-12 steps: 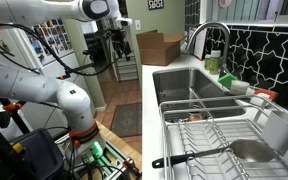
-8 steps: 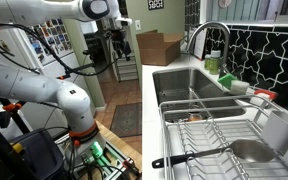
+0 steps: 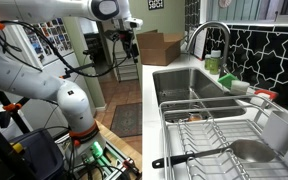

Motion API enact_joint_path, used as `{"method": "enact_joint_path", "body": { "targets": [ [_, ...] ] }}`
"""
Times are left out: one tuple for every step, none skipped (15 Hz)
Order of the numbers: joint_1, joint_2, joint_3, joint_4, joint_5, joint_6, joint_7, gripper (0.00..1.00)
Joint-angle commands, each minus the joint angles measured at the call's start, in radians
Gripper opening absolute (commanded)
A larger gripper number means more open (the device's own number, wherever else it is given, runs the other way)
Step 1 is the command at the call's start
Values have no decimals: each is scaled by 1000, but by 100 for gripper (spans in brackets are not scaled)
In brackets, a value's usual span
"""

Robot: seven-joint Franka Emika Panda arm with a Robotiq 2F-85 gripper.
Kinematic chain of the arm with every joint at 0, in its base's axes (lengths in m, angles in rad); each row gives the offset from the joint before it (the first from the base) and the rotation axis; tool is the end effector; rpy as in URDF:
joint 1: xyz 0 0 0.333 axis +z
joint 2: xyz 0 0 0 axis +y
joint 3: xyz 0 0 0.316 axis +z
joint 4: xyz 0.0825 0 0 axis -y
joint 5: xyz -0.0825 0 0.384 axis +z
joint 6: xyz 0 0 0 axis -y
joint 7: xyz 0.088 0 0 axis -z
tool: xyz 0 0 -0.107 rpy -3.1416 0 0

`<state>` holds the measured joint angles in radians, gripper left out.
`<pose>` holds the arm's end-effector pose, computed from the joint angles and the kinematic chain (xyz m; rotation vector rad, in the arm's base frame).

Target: Take the container out of the sink then empty it and place it upside down on the edge of the sink

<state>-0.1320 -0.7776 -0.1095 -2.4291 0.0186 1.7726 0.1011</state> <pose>0.3168 -0.0846 0.5702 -3.0088 0.4832 -0.1877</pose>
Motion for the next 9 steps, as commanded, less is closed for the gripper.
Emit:
{"method": "enact_joint_path", "body": {
  "targets": [
    [-71, 237, -75, 97, 15, 98, 41, 100],
    [-92, 288, -80, 105, 10, 168, 66, 100],
    [-100, 352, -93, 126, 8, 203, 81, 100],
    [-125, 408, -90, 133, -7, 273, 108, 100],
    [-144, 463, -95, 146, -23, 321, 135, 100],
    [-156, 514, -103, 160, -23, 359, 157, 100],
    [-168, 560, -110, 172, -26, 380, 174, 100],
    [-176, 599, -121, 189, -20, 379, 183, 100],
    [-181, 631, -129, 199, -15, 385, 193, 100]
  ]
}}
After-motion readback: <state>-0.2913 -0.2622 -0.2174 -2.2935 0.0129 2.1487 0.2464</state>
